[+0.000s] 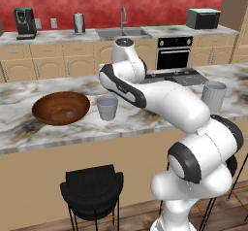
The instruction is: There are four ice cubes in the ice bowl. Place two ice cubes in each glass of water.
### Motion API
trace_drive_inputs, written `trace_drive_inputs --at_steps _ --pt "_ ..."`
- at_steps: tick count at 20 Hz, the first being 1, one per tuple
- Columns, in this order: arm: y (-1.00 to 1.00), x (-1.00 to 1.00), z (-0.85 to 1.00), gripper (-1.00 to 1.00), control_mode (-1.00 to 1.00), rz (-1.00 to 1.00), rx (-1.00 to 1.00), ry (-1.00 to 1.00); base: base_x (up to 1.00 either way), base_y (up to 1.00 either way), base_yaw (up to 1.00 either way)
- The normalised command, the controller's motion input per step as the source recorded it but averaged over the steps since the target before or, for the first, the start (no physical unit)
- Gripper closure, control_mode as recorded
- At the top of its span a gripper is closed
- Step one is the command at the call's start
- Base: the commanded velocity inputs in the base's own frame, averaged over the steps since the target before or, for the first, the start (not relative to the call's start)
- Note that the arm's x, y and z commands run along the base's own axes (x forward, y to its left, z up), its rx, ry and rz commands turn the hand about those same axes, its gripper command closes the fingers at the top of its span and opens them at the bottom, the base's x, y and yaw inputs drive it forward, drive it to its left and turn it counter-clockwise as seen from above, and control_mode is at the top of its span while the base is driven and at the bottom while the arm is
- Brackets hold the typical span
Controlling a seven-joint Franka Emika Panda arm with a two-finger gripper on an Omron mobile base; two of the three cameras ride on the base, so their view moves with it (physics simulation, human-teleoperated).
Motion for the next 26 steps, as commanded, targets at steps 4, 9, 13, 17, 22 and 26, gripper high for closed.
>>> trace_drive_inputs --at_steps 4,9,13,17,22,26 --pt "0.00 0.33 -0.13 1.00 -1.00 0.00 0.00 0.00 0.00 0.00 0.00" --pt "0.00 0.17 -0.20 1.00 -1.00 0.00 0.00 0.00 0.00 0.00 0.00" --pt "0.04 0.00 -0.14 1.00 -1.00 0.00 0.00 0.00 0.00 0.00 0.00" --pt "0.10 0.00 -0.16 1.00 -1.00 0.00 0.00 0.00 0.00 0.00 0.00" --pt "0.11 0.05 -0.16 1.00 -1.00 0.00 0.00 0.00 0.00 0.00 0.00" --pt "0.03 0.25 -0.17 1.00 -1.00 0.00 0.00 0.01 0.00 0.00 0.00"
